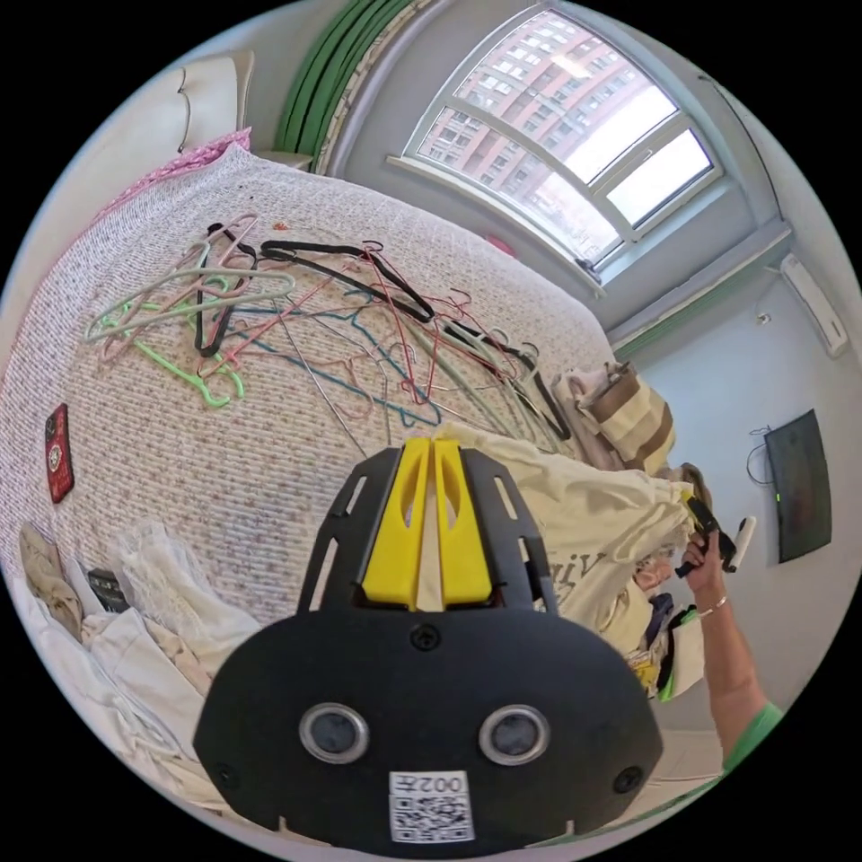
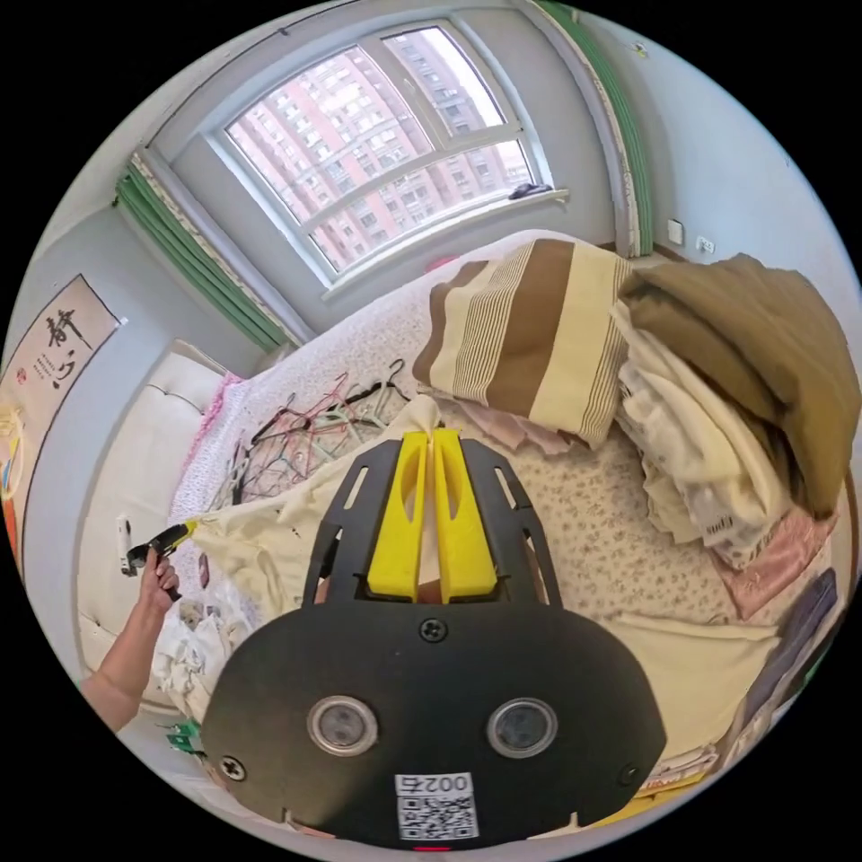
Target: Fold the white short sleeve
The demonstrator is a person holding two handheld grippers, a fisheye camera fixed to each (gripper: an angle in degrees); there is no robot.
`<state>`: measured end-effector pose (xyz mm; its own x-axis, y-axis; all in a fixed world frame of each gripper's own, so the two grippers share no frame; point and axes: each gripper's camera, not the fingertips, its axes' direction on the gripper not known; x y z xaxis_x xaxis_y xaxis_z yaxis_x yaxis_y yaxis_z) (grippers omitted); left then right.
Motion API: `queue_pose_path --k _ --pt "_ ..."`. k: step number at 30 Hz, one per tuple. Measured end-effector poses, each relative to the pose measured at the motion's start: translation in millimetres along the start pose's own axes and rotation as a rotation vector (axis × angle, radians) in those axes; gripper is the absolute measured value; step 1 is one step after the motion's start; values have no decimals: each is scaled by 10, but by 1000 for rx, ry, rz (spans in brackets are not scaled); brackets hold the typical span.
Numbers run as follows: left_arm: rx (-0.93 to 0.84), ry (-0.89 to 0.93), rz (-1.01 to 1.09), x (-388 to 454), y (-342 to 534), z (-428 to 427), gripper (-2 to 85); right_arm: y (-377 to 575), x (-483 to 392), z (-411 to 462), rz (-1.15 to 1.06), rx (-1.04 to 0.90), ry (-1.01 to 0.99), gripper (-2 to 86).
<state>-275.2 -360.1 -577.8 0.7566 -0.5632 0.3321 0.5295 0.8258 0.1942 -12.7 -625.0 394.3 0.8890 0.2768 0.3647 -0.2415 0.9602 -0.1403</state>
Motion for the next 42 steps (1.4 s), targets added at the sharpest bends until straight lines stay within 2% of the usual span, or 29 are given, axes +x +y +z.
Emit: queue_pose_path --k 5,9,11,16,20,26,30,33,38,42 --pt "35 185 -115 -528 1108 -539 -10 1050 392 -690 32 -8 -82 -9" --pt "55 205 -177 -859 2014 -853 -10 2001 739 -1173 65 -51 -162 -9" --pt "50 203 -218 -1067 2615 -972 -10 2391 871 -1304 79 -91 -140 -8" --pt "-55 175 -353 -1532 3678 -869 -10 3237 1226 -1524 187 -164 -129 -6" --pt "-105 276 -505 -1976 4277 -647 -10 3762 1490 -1531 304 -255 -114 7" --pt "-128 265 -589 -2344 4553 -678 -12 4117 1550 -1767 430 -291 -13 58" --pt "-138 237 -589 -2461 4557 -763 -14 4028 1258 -2040 384 -242 97 35" --pt "-183 223 -558 -2493 4553 -730 -15 3855 873 -2157 294 -177 82 21" --pt "-209 185 -561 -2580 4674 -629 -14 3664 277 -2080 156 -176 120 41" --pt "-240 144 -589 -2665 4795 -557 -10 3757 119 -2076 176 -198 119 61"
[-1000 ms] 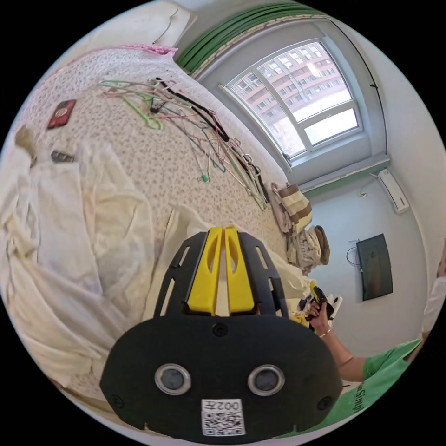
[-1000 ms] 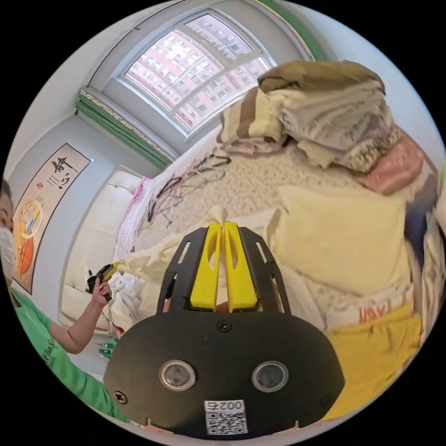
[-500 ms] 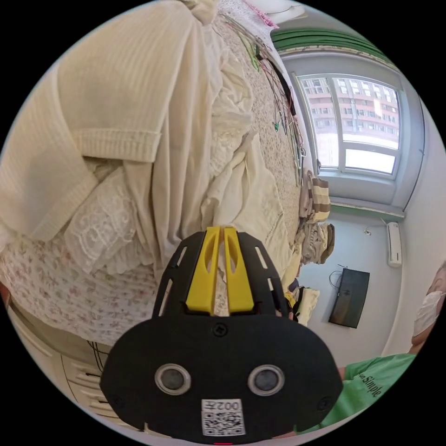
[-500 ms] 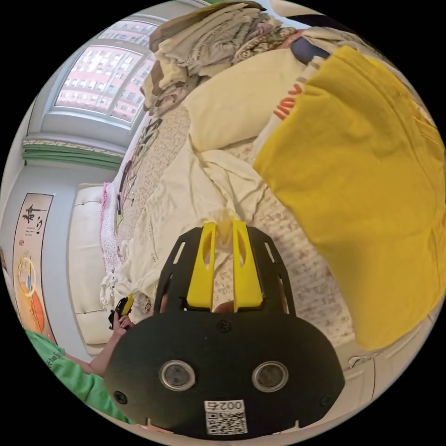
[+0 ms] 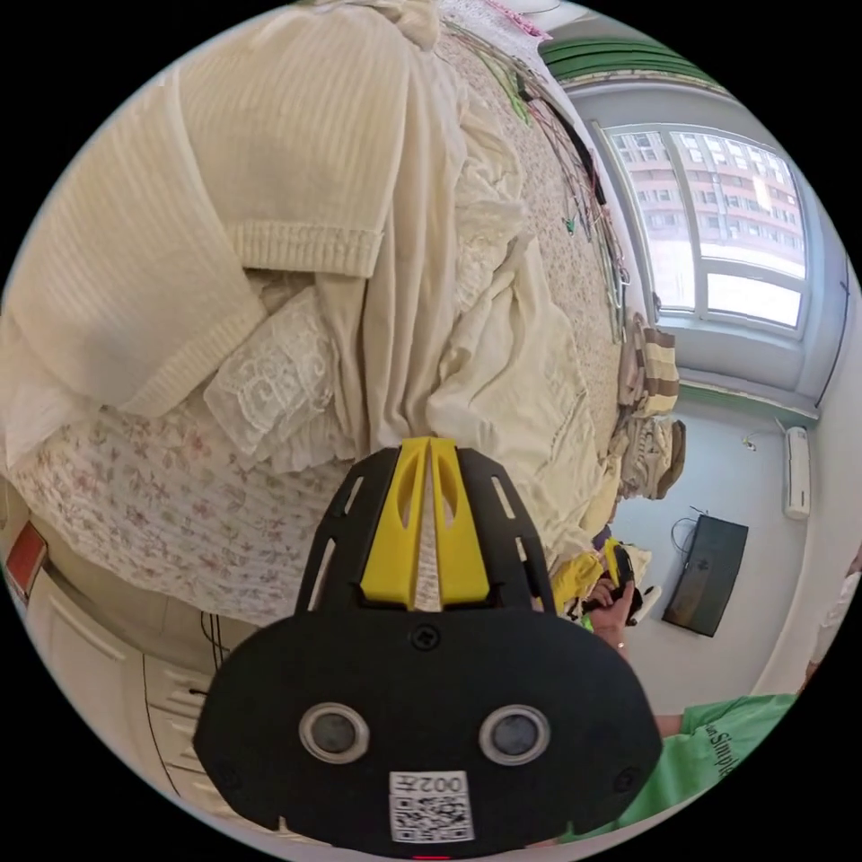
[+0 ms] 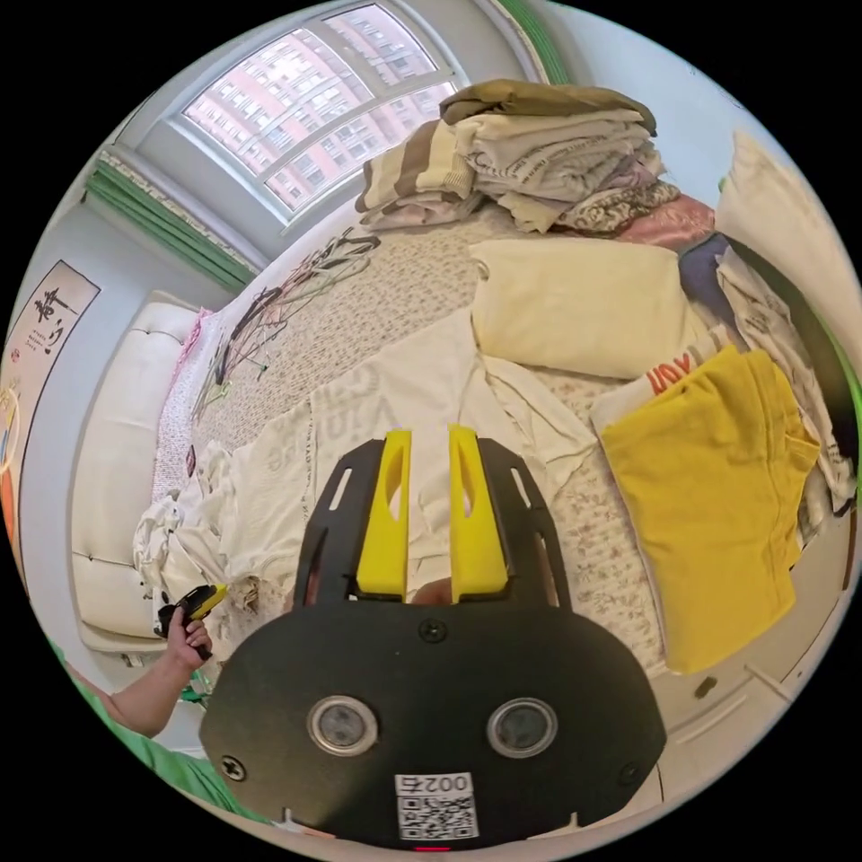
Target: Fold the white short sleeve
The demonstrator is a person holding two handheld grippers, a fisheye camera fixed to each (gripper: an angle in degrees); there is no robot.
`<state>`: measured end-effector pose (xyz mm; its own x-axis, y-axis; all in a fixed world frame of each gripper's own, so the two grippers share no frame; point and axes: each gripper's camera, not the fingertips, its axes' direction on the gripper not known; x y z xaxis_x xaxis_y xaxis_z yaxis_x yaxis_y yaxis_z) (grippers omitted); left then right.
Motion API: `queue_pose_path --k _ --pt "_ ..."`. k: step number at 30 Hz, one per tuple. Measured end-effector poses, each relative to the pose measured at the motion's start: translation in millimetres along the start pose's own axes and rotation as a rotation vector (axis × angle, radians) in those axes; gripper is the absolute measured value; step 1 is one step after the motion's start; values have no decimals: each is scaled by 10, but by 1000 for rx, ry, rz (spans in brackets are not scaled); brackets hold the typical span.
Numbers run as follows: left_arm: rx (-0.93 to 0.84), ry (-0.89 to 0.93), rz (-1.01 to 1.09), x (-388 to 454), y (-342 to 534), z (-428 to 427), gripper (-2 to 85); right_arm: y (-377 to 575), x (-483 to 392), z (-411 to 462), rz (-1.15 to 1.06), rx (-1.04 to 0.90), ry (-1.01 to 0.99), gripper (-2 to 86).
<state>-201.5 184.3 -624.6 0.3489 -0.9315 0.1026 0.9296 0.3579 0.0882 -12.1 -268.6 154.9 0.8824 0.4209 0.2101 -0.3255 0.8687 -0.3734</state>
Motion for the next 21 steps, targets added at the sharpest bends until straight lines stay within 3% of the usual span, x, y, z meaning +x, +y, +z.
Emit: queue_pose_path --k 6,10,14,18,21 --pt "73 47 -8 -118 72 -87 -9 95 -286 -2 -29 19 -102 27" --pt "74 103 164 267 -86 15 -9 -58 -592 197 -79 12 -92 -1" --pt "-49 61 311 765 -320 624 -9 -112 -765 541 -77 -105 83 -9" --pt "-133 -133 388 962 -323 1162 -9 128 -579 651 6 -188 203 -9" --pt "-185 -297 332 755 -231 1445 -9 434 -450 659 2 -240 270 -9"
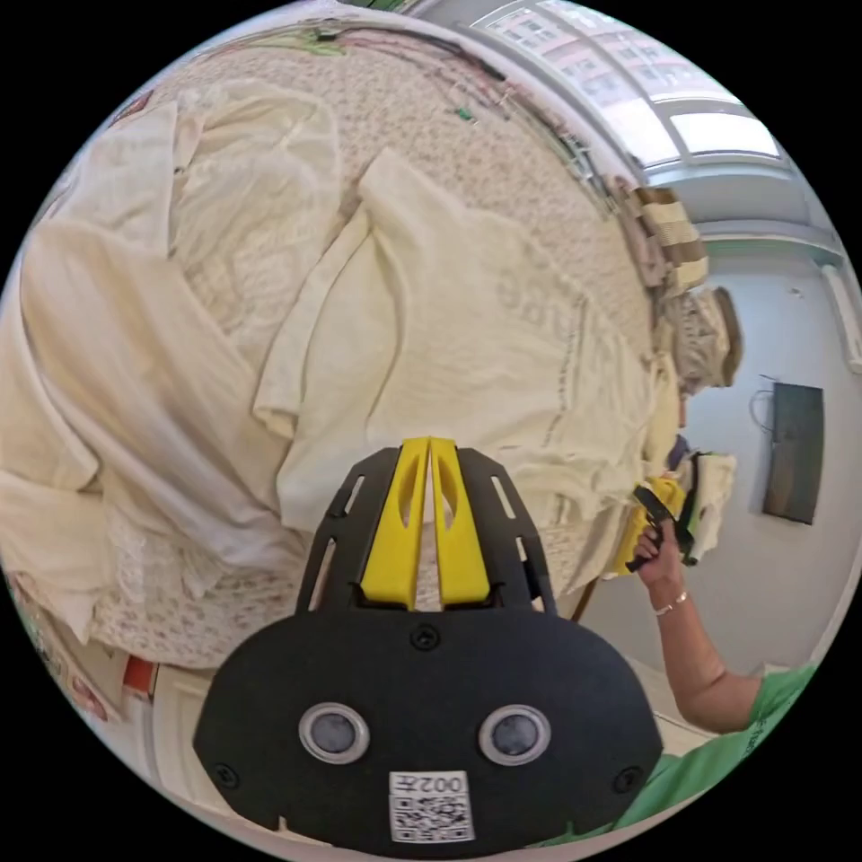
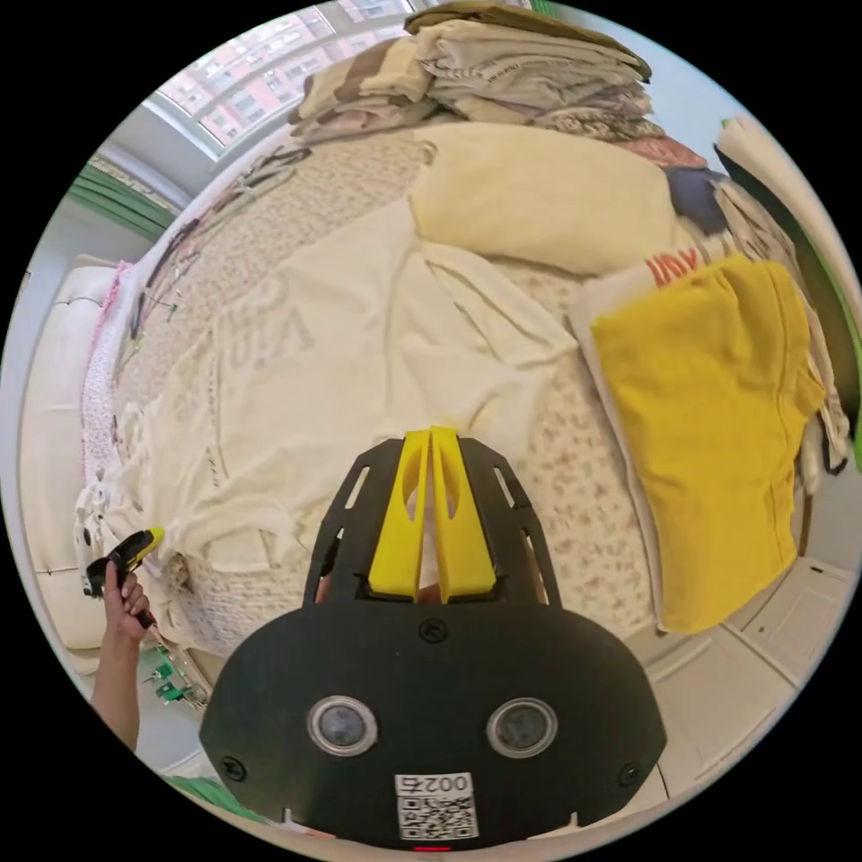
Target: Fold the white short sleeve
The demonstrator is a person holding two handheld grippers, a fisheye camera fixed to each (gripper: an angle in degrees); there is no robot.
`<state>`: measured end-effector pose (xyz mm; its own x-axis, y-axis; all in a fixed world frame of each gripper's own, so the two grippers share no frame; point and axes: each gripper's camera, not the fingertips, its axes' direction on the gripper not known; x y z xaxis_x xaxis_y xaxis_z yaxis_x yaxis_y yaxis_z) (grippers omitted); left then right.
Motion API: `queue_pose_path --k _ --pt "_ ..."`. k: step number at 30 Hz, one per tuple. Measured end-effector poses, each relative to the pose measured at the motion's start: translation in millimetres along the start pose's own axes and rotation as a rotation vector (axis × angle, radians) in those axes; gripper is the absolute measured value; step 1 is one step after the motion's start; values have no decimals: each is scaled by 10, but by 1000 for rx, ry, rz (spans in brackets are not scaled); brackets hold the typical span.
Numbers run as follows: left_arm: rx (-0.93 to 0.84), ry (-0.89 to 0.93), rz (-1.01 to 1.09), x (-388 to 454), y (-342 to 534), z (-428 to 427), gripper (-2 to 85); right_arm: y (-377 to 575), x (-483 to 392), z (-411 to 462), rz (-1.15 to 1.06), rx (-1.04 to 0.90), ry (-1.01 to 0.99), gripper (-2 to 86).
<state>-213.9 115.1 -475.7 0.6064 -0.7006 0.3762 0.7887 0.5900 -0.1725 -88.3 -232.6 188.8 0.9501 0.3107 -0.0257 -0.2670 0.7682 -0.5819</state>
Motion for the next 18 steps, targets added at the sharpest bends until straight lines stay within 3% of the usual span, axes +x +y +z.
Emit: queue_pose_path --k 7,12,18 --pt "33 56 -116 -456 433 216 -9 304 -125 -86 -14 -16 104 -9" --pt "116 -41 7 -98 401 137 -9 171 -784 -542 -133 158 124 -9" --pt "129 -37 122 345 237 411 -9 63 -1614 -417 -378 117 57 -9"
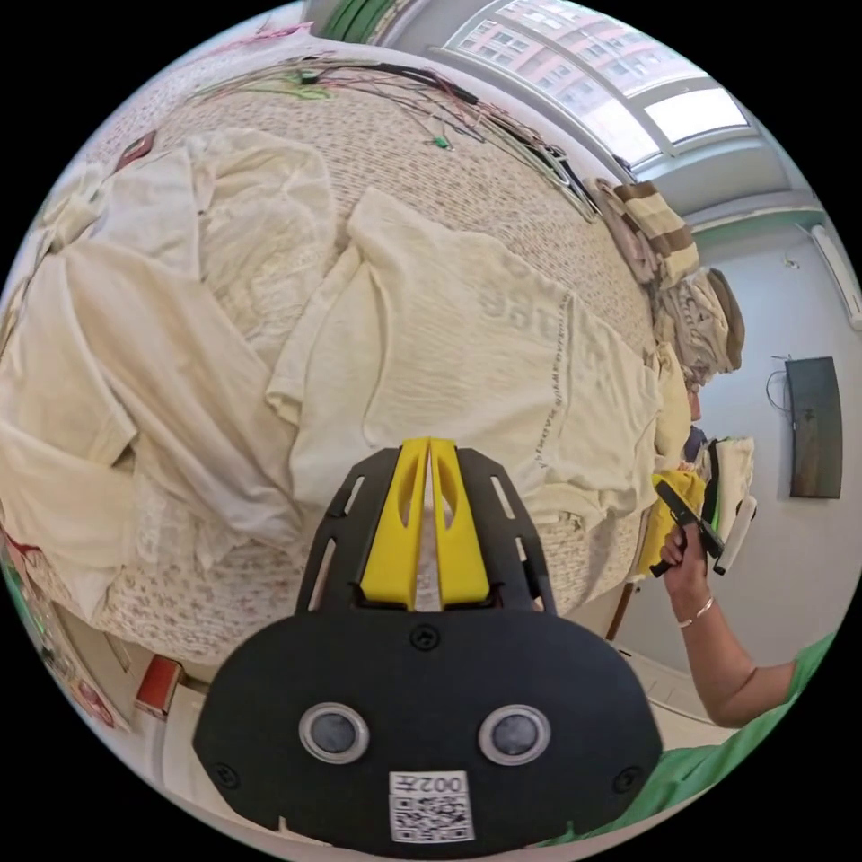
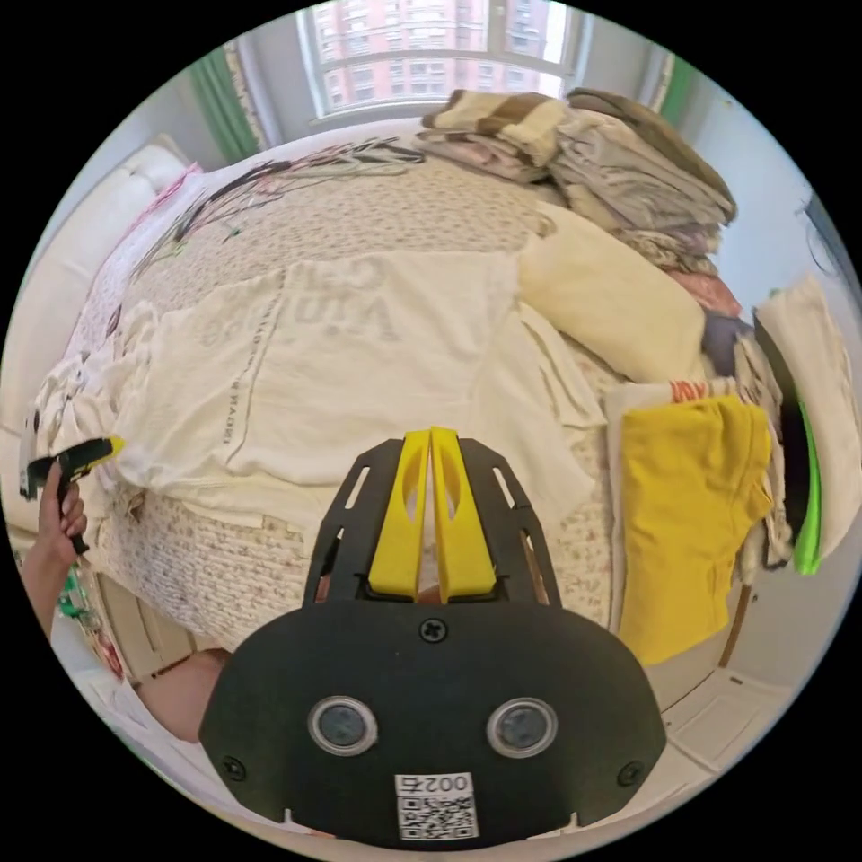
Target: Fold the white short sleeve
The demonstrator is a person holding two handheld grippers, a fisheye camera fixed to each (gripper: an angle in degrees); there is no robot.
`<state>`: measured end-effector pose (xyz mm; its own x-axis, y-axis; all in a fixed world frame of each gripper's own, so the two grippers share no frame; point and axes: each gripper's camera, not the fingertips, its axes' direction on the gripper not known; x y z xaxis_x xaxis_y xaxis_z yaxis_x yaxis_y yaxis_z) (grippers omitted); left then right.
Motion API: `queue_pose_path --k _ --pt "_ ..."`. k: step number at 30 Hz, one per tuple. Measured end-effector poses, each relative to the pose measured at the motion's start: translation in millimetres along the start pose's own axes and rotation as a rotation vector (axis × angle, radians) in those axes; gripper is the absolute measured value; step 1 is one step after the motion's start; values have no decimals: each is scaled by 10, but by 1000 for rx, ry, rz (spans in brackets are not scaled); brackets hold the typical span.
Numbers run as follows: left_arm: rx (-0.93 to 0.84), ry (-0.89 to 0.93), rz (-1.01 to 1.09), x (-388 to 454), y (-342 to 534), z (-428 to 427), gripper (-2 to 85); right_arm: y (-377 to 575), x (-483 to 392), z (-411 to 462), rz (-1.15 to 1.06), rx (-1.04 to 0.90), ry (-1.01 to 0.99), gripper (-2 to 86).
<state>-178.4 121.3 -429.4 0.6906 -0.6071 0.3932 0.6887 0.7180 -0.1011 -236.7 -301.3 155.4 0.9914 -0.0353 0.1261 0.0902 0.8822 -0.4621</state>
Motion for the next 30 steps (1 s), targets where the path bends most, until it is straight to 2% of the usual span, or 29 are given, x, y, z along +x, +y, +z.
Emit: queue_pose_path --k 6,10,12,16,19,24,27,30 --pt "-4 3 20 118 29 257 -9 153 -798 154 -220 -109 -118 -6" --pt "-55 97 157 370 122 449 -9 157 -1167 230 -331 -124 -22 18" --pt "-110 138 253 569 176 600 -9 99 -1300 270 -366 -132 10 67" --pt "-183 127 377 939 283 992 -9 -18 -1326 354 -328 -171 13 53" --pt "-200 80 386 1073 264 1269 -9 -30 -1323 463 -315 -236 14 6" --pt "-195 43 375 1175 184 1502 -9 136 -1321 483 -316 -325 -10 -7" --pt "-231 37 394 1220 172 1650 -9 152 -1312 382 -322 -307 -2 -7" --pt "-328 -78 412 1200 255 1933 -9 49 -1285 221 -295 -220 -11 -8"
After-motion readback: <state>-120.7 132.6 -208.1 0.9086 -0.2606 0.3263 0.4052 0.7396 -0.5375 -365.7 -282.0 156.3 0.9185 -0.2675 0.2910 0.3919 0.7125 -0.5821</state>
